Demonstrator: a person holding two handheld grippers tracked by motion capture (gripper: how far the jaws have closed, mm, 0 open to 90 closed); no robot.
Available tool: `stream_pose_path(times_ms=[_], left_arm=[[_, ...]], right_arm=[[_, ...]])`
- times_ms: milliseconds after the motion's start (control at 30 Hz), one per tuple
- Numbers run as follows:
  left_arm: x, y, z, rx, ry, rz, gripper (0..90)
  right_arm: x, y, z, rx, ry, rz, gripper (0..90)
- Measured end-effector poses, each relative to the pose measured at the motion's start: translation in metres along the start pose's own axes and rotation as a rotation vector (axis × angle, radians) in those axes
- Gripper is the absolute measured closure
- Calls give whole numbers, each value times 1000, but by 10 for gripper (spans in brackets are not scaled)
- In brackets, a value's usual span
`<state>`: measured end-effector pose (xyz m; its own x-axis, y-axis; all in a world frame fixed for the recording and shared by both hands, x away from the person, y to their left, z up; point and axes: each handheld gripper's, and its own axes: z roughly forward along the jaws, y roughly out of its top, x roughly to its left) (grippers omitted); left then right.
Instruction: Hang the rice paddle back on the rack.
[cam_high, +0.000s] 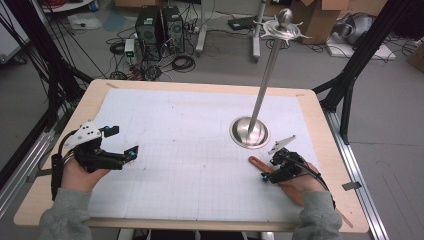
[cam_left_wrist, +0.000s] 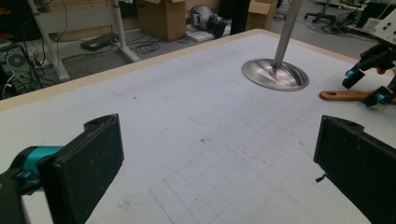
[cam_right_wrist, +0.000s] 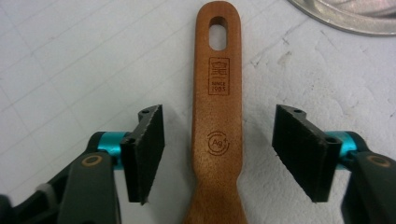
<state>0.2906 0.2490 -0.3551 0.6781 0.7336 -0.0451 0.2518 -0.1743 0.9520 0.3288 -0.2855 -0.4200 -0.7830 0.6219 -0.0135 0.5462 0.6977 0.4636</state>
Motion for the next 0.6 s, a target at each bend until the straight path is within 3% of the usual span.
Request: stream_pose_path(times_ms=[400,600], left_arm=[[0,0,0,1,-3,-4,20],[0,-1,1,4,-2,-1,20]], right_arm=[[0,-2,-2,-5,21,8,514],[0,-3,-3,-4,22,17,530]])
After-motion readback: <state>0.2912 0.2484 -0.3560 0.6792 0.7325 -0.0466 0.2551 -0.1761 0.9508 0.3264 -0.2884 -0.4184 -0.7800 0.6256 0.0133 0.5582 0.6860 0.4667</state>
